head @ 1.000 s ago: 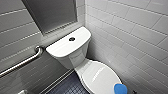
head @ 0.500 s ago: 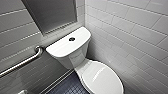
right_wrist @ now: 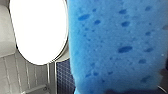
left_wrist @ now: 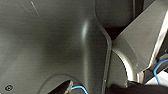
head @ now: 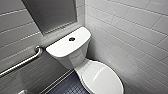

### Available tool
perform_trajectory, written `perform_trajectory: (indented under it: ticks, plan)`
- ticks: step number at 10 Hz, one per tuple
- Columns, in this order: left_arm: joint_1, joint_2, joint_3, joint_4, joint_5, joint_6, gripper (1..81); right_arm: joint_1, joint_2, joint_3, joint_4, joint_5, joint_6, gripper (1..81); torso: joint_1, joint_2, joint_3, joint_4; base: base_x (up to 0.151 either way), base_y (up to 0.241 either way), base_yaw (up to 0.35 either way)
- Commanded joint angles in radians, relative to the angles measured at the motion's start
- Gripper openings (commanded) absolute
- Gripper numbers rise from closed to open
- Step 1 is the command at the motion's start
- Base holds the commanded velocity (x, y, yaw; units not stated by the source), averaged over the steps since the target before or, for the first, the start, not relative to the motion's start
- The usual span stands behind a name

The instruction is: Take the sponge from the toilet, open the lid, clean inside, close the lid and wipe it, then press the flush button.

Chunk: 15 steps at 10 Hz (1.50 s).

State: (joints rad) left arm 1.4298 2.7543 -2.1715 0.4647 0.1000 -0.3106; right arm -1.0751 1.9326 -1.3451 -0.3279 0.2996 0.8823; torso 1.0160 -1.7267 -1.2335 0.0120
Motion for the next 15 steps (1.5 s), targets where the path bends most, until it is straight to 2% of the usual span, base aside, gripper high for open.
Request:
perform_trajectory:
  ticks: [1,3,5,6,7,8,10,11,14,15]
  plan:
    - [0.021,-0.007,0.025,0.008,0.069,0.008,81.1,0.180,-0.133,0.164,-0.085,-0.143,0.000,1.0,0.000,0.000,0.000,0.000,0.000,0.000,0.000]
    - [0.021,-0.007,0.025,0.009,0.069,0.008,81.1,0.333,-0.131,0.235,-0.056,-0.280,0.003,1.0,0.000,0.000,0.000,0.000,0.000,0.000,0.000]
    - [0.019,-0.007,0.025,0.011,0.069,0.008,81.1,0.528,-0.088,0.267,-0.054,-0.450,0.003,1.0,0.000,0.000,0.000,0.000,0.000,0.000,0.000]
    - [0.018,-0.007,0.025,0.011,0.069,0.007,81.1,0.608,-0.024,0.266,-0.051,-0.564,0.006,1.0,0.000,0.000,0.000,0.000,0.000,0.000,0.000]
    - [0.018,-0.007,0.025,0.009,0.069,0.007,81.1,0.666,0.045,0.246,-0.046,-0.638,0.010,1.0,0.000,0.000,0.000,0.000,0.000,0.000,0.000]
    - [0.018,-0.007,0.025,0.009,0.069,0.007,81.1,0.703,0.108,0.215,-0.045,-0.680,0.018,1.0,0.000,0.000,0.000,0.000,0.000,0.000,0.000]
    - [0.018,-0.010,0.025,0.008,0.069,0.007,81.1,0.735,0.209,0.155,-0.046,-0.705,0.024,1.0,-0.001,-0.001,0.000,-0.002,0.000,0.000,0.000]
    - [0.018,-0.010,0.025,0.008,0.069,0.007,81.1,0.738,0.252,0.118,-0.045,-0.706,0.026,1.0,-0.002,-0.002,0.001,0.018,0.000,0.000,0.000]
    - [0.016,-0.010,0.025,0.005,0.069,0.007,81.1,0.764,0.407,0.020,-0.045,-0.717,0.026,1.0,-0.002,-0.002,0.001,0.046,0.000,0.000,0.000]
    - [0.018,-0.010,0.025,0.005,0.069,0.007,81.1,0.793,0.459,-0.003,-0.046,-0.775,0.026,1.0,-0.002,-0.002,0.001,0.032,0.000,0.000,0.000]
